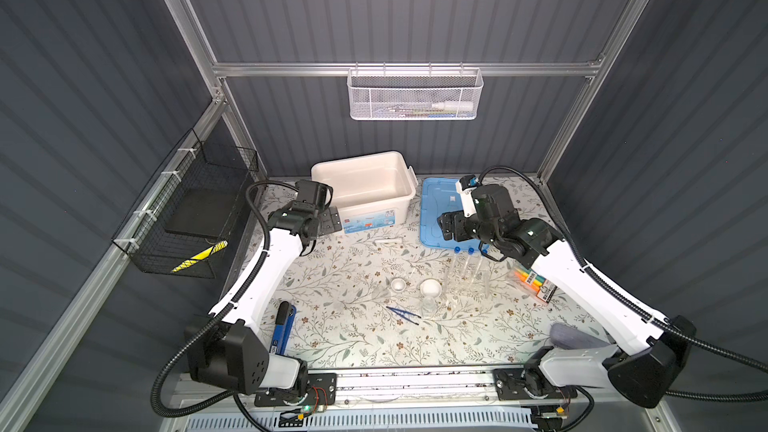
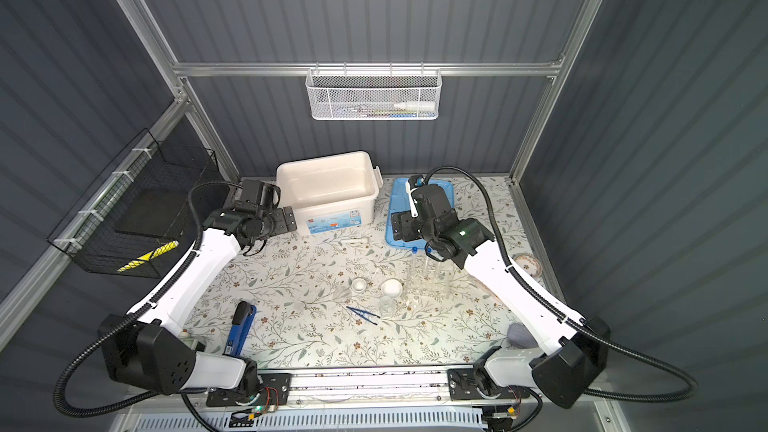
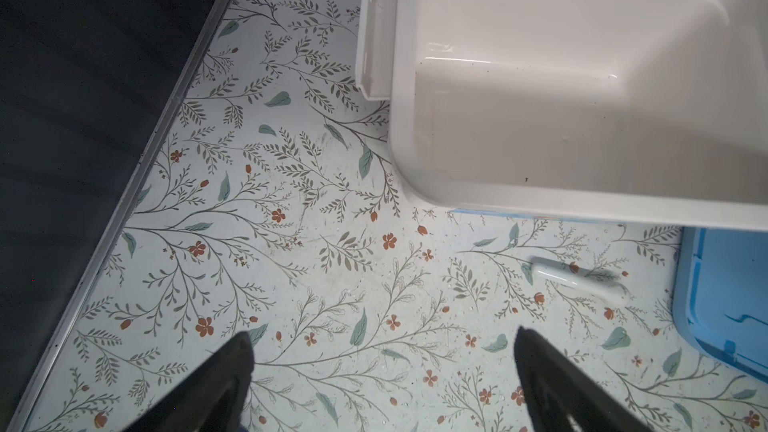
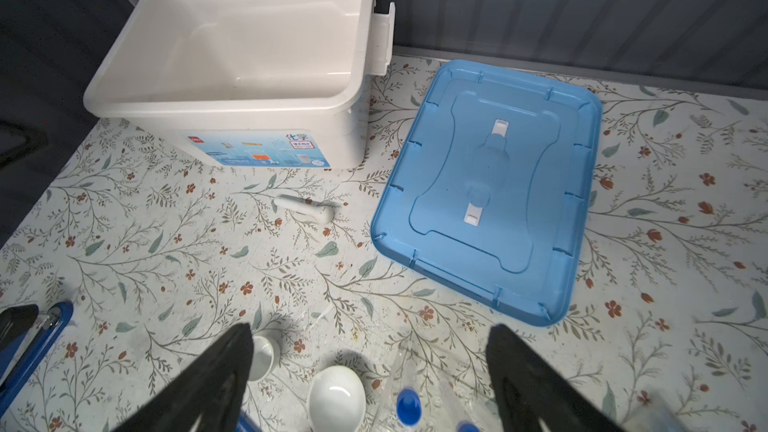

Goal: Organize the chemistry lab equipment

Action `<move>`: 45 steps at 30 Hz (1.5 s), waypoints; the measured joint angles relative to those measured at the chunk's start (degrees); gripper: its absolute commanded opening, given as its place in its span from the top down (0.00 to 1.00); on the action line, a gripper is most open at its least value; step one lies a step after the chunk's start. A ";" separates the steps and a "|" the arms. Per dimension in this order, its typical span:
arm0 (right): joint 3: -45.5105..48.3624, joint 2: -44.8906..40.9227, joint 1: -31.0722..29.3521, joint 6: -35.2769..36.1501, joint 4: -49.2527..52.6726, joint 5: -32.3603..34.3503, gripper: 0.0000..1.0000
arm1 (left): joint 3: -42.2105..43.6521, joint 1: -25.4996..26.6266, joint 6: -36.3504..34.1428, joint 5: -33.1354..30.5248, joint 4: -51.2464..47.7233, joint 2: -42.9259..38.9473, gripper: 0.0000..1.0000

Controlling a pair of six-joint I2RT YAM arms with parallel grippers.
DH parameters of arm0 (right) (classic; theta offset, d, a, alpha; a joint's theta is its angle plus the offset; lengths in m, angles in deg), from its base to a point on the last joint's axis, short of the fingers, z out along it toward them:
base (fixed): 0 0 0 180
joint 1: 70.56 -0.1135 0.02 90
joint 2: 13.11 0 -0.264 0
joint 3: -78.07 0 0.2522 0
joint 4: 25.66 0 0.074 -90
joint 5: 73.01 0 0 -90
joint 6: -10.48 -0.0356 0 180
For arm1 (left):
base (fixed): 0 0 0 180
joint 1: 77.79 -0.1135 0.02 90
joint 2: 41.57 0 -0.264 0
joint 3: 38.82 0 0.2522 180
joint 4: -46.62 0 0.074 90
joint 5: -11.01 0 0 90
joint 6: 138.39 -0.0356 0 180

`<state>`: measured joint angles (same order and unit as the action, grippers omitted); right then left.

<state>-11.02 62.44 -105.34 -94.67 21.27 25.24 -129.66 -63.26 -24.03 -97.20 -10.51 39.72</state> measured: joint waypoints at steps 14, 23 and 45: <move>-0.96 1.14 -5.38 -3.06 8.74 -0.11 0.16 | -16.00 -8.87 -5.01 11.50 -1.64 17.81 0.29; -0.31 0.57 -8.94 -5.64 13.92 -2.64 0.20 | -21.66 -10.12 -7.80 13.86 -2.03 24.35 0.44; -1.20 6.10 -13.05 -4.07 15.63 -2.95 0.19 | -22.10 -10.14 -11.21 16.85 -0.87 27.30 0.83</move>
<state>-12.22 68.53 -118.39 -98.74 36.90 22.29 -151.76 -73.41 -35.25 -80.35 -11.39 67.02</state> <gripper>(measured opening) 0.805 0.184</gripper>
